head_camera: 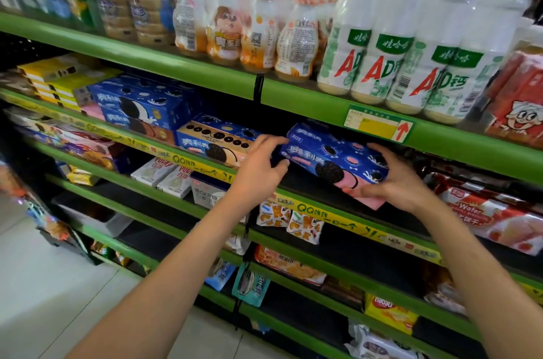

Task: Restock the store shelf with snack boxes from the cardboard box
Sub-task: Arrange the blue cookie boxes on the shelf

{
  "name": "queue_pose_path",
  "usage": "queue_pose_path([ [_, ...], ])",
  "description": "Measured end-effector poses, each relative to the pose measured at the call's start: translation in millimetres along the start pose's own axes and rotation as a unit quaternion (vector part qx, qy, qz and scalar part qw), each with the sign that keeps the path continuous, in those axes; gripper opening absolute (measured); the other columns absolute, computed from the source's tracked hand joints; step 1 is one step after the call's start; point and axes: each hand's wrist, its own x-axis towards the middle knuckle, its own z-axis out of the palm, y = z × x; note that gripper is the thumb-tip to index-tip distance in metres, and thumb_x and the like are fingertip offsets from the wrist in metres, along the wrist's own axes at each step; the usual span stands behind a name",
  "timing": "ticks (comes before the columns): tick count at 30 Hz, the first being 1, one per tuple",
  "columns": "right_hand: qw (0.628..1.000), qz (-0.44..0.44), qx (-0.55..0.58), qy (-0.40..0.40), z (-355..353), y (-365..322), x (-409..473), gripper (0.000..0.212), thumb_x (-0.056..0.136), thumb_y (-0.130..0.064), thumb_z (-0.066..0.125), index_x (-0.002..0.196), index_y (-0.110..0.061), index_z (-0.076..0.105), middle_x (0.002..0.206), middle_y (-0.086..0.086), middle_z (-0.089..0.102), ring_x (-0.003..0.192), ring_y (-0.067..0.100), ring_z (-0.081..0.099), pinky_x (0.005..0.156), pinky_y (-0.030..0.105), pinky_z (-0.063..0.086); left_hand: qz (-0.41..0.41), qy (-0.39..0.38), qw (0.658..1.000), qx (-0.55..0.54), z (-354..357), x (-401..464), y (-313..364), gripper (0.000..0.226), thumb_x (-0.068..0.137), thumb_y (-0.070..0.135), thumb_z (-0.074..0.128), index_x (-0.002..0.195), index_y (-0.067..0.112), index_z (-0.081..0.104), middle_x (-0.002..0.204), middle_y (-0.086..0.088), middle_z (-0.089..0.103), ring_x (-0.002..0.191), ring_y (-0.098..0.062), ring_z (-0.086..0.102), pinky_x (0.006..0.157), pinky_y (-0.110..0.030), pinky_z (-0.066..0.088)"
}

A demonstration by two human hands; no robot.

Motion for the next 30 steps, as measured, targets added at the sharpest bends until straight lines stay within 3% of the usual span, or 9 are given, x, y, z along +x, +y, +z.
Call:
queue_pose_path([
  [2,0.999,-0.024,0.040,0.002,9.1,-20.8,7.3,0.096,0.046,-0.030,0.094,0.129,-0.044,0.049,0.109,-0.030,0.064,0.101,-0.003,0.061,0.087,0.014,0.047,-0.032,0.047,0.998,-0.032,-10.9,-2.7,-4.1,0.028,0.094,0.018,0.060,0.119,0.030,0.058,0.113,0.020,0.046,0.106,-0.009,0.055,0.091,-0.030,0.048],
  [4,0.998,-0.049,0.046,0.005,23.5,-47.6,17.6,0.070,0.048,-0.027,0.095,0.100,-0.052,0.054,0.090,-0.045,0.062,0.089,-0.019,0.059,0.071,0.002,0.043,-0.049,0.092,0.994,-0.045,-21.4,-5.6,-10.7,0.021,0.093,0.013,0.059,0.109,0.027,0.061,0.109,0.017,0.051,0.102,-0.003,0.054,0.084,-0.027,0.045],
  [7,0.996,-0.066,0.047,-0.028,51.5,-89.8,38.8,0.055,0.054,-0.022,0.093,0.089,-0.045,0.057,0.092,-0.032,0.066,0.091,-0.006,0.062,0.076,0.018,0.048,-0.082,0.140,0.985,-0.061,-41.0,-13.3,-24.5,0.021,0.092,0.008,0.058,0.101,0.027,0.060,0.107,0.009,0.055,0.100,-0.003,0.054,0.086,-0.025,0.044],
  [9,0.995,-0.070,0.038,-0.056,70.6,-114.7,53.2,0.051,0.055,-0.019,0.091,0.088,-0.035,0.056,0.091,-0.028,0.064,0.089,0.001,0.062,0.075,0.022,0.048,-0.105,0.152,0.979,-0.081,-54.3,-22.5,-33.2,0.023,0.093,0.008,0.057,0.098,0.030,0.059,0.106,0.008,0.057,0.097,0.000,0.055,0.081,-0.018,0.043],
  [13,0.993,-0.081,0.018,-0.087,104.2,-150.5,77.8,0.078,0.056,-0.015,0.090,0.117,-0.035,0.046,0.091,-0.025,0.056,0.082,-0.002,0.054,0.065,0.022,0.040,-0.148,0.159,0.972,-0.083,-73.1,-43.6,-50.0,0.024,0.095,0.011,0.057,0.092,0.034,0.058,0.100,0.013,0.058,0.092,0.004,0.055,0.074,-0.013,0.040],
  [17,0.989,-0.062,0.005,-0.134,121.6,-168.1,98.5,0.106,0.063,-0.018,0.088,0.151,-0.023,0.030,0.118,-0.004,0.053,0.102,0.015,0.051,0.065,0.019,0.035,-0.180,0.169,0.966,-0.079,-90.4,-58.4,-66.0,0.013,0.095,0.012,0.057,0.099,0.023,0.061,0.096,0.009,0.060,0.088,0.001,0.056,0.067,-0.007,0.042],
  [21,0.986,-0.065,-0.018,-0.153,125.1,-178.6,104.8,0.109,0.066,-0.014,0.088,0.154,-0.020,0.024,0.119,-0.005,0.050,0.100,0.011,0.048,0.059,0.006,0.033,-0.184,0.175,0.964,-0.076,-100.2,-65.9,-72.7,0.017,0.095,0.010,0.057,0.098,0.025,0.061,0.095,0.011,0.061,0.081,0.012,0.055,0.067,-0.003,0.042],
  [26,0.986,-0.062,0.000,-0.154,129.5,-178.8,103.2,0.112,0.065,-0.014,0.090,0.154,-0.020,0.023,0.105,-0.015,0.057,0.080,-0.009,0.051,0.050,0.001,0.035,-0.190,0.154,0.967,-0.078,-96.1,-63.4,-70.1,0.013,0.096,0.013,0.056,0.101,0.024,0.061,0.097,0.010,0.061,0.089,0.002,0.056,0.067,-0.009,0.044],
  [30,0.987,-0.054,0.015,-0.152,130.5,-176.1,104.9,0.111,0.061,-0.015,0.090,0.152,-0.023,0.027,0.095,-0.023,0.057,0.081,-0.006,0.057,0.057,0.012,0.041,-0.195,0.136,0.968,-0.085,-88.3,-59.4,-64.0,0.013,0.097,0.013,0.055,0.106,0.018,0.063,0.098,0.005,0.061,0.090,-0.004,0.057,0.066,-0.009,0.044],
])
